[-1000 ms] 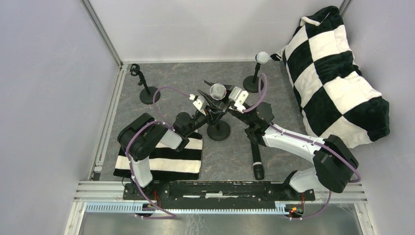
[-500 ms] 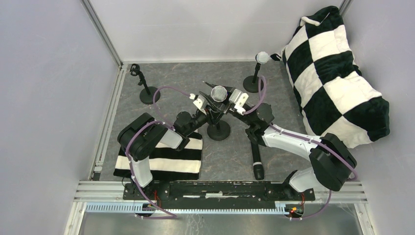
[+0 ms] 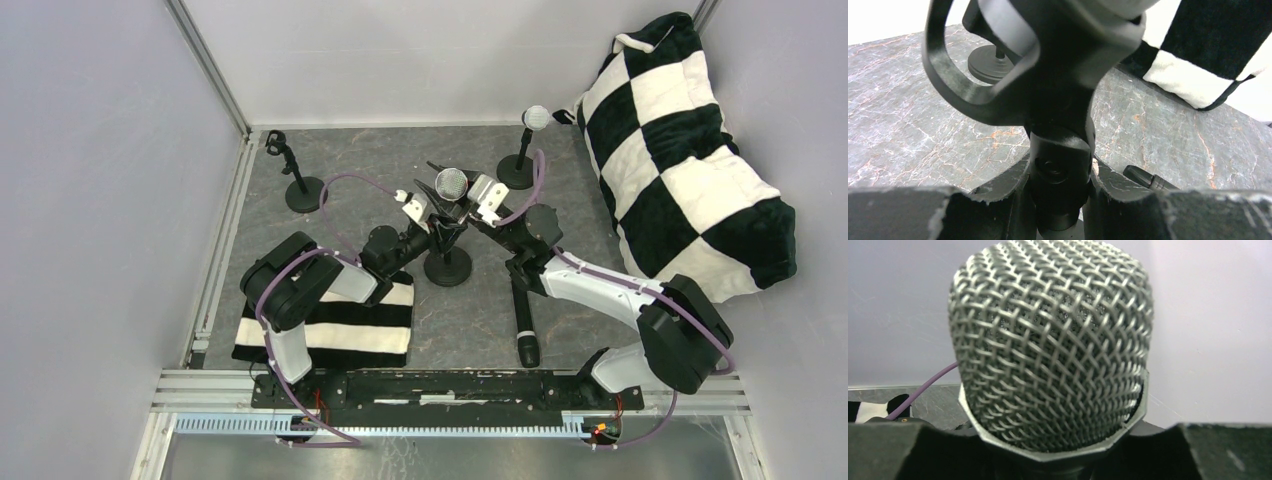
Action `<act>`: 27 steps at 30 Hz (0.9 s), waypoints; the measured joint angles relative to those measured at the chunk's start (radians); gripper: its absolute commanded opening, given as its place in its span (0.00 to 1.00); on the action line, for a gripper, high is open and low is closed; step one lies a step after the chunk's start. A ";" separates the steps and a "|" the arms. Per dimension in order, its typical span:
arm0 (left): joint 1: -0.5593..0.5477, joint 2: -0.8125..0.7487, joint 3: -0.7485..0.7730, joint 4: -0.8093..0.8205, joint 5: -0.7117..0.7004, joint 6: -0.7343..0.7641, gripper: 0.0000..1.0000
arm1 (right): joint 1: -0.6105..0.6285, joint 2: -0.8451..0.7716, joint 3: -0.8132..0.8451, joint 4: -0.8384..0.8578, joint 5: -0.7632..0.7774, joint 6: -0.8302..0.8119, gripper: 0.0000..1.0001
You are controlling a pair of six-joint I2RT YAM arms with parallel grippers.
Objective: Attach the microphones to the stand
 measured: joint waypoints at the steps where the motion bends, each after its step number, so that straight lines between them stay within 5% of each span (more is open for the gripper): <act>1: -0.003 0.000 0.003 -0.006 -0.003 0.006 0.02 | -0.002 0.000 0.005 -0.010 0.005 0.002 0.00; 16: -0.020 -0.007 0.011 -0.036 -0.031 0.036 0.02 | -0.037 0.014 -0.034 0.024 0.036 0.037 0.00; 27: -0.038 -0.015 0.011 -0.054 -0.056 0.063 0.02 | -0.057 0.021 0.208 -0.461 0.051 0.090 0.00</act>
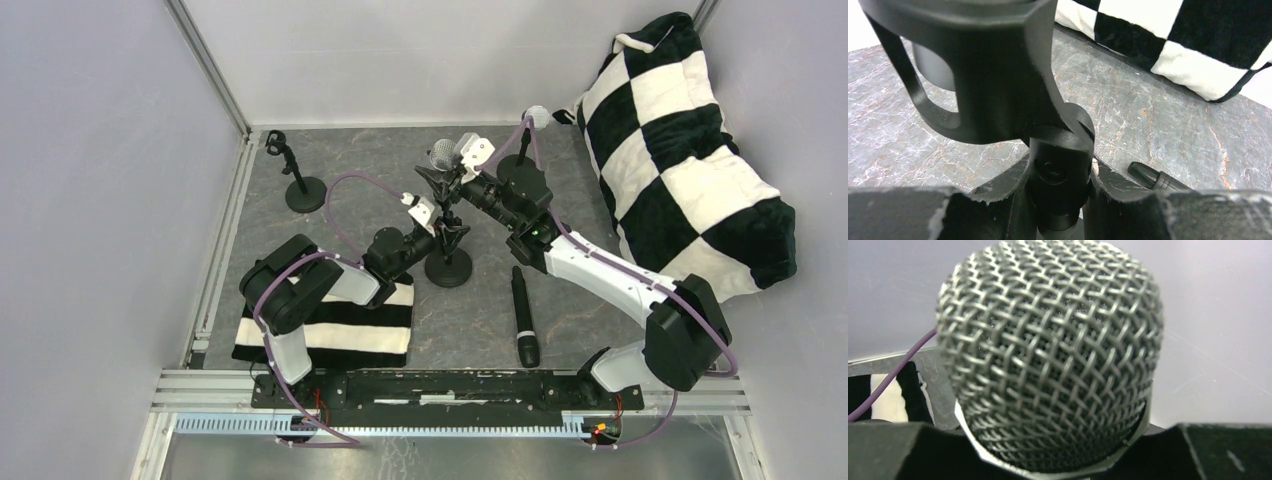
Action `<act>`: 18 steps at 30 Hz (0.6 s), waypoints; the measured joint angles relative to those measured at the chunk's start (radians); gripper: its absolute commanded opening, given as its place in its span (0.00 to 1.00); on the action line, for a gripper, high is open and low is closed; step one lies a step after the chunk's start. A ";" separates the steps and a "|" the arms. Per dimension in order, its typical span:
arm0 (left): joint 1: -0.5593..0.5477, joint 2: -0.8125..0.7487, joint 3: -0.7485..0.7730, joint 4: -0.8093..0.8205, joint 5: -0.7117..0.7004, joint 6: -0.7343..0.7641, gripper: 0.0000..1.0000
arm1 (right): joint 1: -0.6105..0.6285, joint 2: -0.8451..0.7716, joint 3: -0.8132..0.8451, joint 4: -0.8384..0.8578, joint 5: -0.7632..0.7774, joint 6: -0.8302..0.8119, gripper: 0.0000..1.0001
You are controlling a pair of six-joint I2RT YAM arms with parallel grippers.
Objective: Attach the microphones to the stand
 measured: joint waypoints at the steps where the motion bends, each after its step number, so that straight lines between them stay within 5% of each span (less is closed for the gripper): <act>1: -0.002 0.000 0.000 -0.001 0.001 0.007 0.02 | 0.000 -0.005 0.009 -0.031 0.003 0.005 0.00; 18: -0.058 -0.006 0.000 -0.021 -0.048 0.106 0.02 | -0.020 0.075 0.277 -0.521 0.084 0.142 0.00</act>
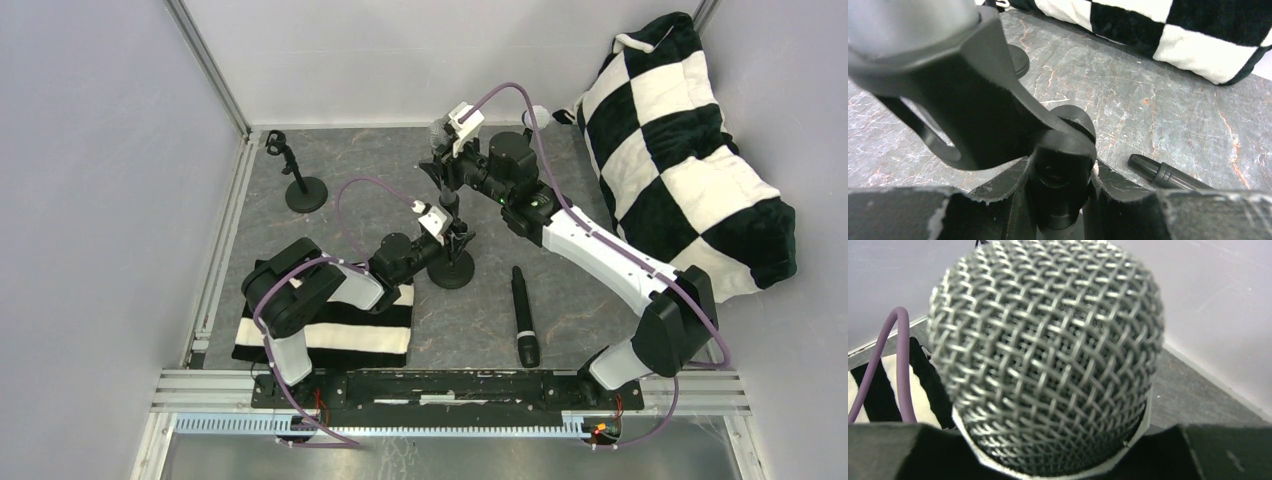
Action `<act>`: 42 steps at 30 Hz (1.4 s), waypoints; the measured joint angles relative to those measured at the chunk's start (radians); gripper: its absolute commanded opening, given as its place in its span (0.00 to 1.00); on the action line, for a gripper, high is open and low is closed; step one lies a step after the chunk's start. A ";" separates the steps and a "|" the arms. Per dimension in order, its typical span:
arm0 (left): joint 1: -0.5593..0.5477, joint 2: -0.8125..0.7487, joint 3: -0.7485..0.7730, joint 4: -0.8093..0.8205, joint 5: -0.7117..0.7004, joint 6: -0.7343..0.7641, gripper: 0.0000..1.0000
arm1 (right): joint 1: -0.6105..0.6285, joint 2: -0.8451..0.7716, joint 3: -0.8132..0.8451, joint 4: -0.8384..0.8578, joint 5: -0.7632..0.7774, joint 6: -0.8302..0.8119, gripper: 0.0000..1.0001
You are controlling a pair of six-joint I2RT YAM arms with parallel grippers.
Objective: Attach the microphones to the stand
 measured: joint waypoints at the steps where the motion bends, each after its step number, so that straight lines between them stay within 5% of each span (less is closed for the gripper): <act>1: -0.003 0.000 0.000 -0.001 -0.001 0.004 0.02 | -0.002 0.000 0.000 -0.010 0.002 0.011 0.00; 20: -0.027 0.003 -0.005 -0.002 -0.022 0.040 0.02 | -0.046 0.060 -0.023 -0.008 -0.037 0.100 0.00; 42: -0.038 0.032 -0.004 0.047 -0.018 0.035 0.02 | -0.055 -0.016 -0.201 0.193 -0.072 0.092 0.00</act>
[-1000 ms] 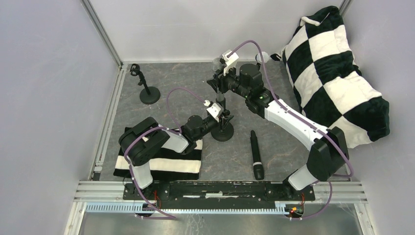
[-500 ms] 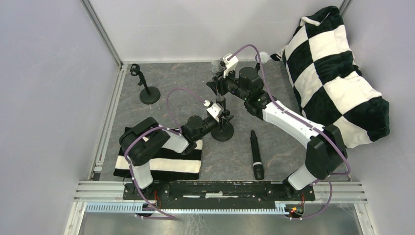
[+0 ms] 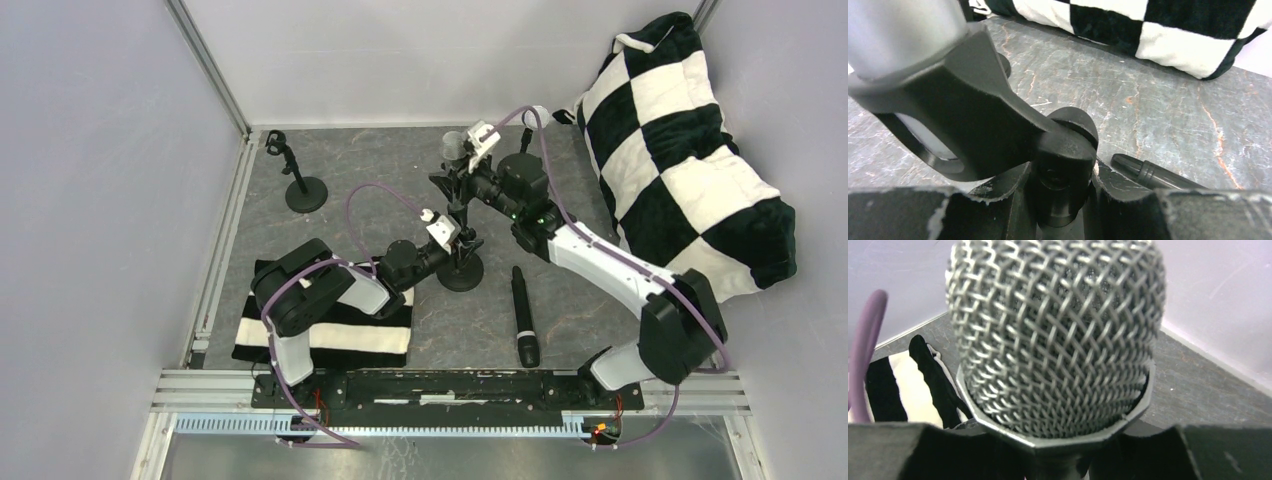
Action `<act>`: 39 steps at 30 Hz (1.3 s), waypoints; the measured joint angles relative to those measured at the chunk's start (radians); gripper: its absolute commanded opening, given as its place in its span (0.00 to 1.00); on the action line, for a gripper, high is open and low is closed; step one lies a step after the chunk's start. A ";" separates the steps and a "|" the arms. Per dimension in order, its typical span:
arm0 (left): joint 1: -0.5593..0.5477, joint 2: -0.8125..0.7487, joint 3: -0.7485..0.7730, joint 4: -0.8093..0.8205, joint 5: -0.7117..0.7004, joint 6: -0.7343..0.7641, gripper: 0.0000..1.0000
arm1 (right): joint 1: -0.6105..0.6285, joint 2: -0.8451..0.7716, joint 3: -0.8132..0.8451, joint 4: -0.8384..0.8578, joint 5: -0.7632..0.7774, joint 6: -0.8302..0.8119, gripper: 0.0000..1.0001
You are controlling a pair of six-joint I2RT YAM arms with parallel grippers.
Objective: Attach the microphones to the stand
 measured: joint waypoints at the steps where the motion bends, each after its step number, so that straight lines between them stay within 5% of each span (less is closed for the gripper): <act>1: -0.005 0.007 0.002 0.010 0.004 -0.005 0.02 | -0.001 -0.021 -0.023 0.014 -0.004 -0.009 0.00; 19: -0.023 0.042 0.019 0.054 0.009 -0.065 0.04 | 0.094 -0.473 -0.641 0.600 0.026 -0.308 0.00; 26: -0.024 0.042 0.019 0.056 0.009 -0.095 0.46 | 0.153 -0.533 -0.739 0.690 0.113 -0.357 0.00; 31: -0.022 0.042 0.006 0.055 0.015 -0.252 0.61 | 0.171 -0.562 -0.761 0.698 0.131 -0.343 0.00; 32: -0.021 0.042 0.002 0.056 0.013 -0.280 0.70 | 0.172 -0.564 -0.763 0.700 0.133 -0.337 0.00; 39: -0.021 0.023 -0.044 0.073 -0.004 -0.367 0.75 | 0.175 -0.565 -0.764 0.705 0.138 -0.311 0.00</act>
